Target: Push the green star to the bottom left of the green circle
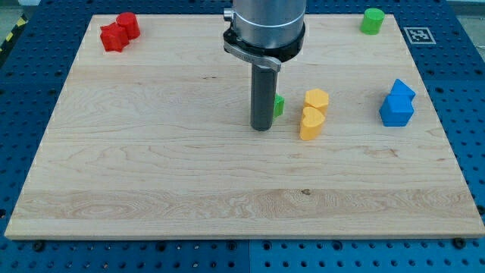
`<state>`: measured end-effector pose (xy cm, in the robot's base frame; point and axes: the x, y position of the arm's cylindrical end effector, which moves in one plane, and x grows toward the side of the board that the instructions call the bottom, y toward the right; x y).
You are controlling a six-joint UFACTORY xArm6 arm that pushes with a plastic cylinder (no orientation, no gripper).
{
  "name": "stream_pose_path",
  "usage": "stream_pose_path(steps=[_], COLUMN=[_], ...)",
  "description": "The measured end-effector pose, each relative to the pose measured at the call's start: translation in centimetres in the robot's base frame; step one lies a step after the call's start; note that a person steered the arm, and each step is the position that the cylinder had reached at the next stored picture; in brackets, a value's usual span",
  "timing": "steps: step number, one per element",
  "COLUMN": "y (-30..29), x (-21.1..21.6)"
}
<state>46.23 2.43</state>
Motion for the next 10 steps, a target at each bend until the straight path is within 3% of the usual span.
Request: stream_pose_path(steps=[1, 5, 7, 10], y=[0.1, 0.2, 0.2, 1.5], x=[2.8, 4.1, -4.0, -11.7])
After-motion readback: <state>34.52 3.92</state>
